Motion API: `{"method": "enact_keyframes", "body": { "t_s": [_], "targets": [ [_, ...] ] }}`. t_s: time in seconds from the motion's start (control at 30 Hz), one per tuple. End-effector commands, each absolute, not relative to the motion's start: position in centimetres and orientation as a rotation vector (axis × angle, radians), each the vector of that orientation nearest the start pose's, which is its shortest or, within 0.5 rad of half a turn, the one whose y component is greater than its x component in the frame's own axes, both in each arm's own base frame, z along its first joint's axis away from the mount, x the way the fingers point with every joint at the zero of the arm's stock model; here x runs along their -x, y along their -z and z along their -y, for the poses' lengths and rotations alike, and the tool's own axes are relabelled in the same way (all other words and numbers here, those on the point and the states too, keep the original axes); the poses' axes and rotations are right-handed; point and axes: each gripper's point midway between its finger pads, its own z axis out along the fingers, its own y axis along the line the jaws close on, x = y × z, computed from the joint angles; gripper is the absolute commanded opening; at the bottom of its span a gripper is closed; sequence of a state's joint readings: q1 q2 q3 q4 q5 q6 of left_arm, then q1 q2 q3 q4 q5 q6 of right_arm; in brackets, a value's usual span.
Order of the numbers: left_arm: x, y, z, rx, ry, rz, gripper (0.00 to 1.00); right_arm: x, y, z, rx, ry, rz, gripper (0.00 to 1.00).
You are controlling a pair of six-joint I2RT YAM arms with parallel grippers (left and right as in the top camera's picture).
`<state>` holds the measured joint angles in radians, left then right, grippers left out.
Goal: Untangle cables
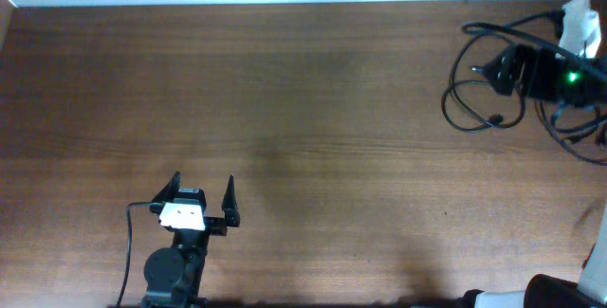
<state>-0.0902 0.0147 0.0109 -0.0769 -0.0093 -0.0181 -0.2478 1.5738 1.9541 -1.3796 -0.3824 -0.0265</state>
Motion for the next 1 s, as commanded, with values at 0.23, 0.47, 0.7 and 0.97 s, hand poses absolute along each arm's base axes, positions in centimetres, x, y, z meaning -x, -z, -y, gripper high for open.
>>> {"method": "enact_keyframes", "body": {
  "t_s": [0.23, 0.47, 0.7, 0.97],
  "targets": [
    [-24.5, -15.6, 2.3, -0.078, 0.073, -1.649, 0.99, -37.2, -35.8, 1.2, -0.026, -0.275, -2.339, 0.99],
    [-24.5, -15.6, 2.3, -0.079, 0.073, -1.649, 0.99, -36.4, -33.8, -2.2, 0.089, -0.309, -2.290, 0.99],
    [-24.5, -15.6, 2.3, -0.078, 0.073, -1.649, 0.99, -37.2, -29.2, -5.5, 0.212, -0.335, -2.164, 0.99],
    [-24.5, -15.6, 2.3, -0.079, 0.073, -1.649, 0.99, -36.7, -28.0, -5.8, 0.240, -0.311, -1.999, 0.99]
  ]
}}
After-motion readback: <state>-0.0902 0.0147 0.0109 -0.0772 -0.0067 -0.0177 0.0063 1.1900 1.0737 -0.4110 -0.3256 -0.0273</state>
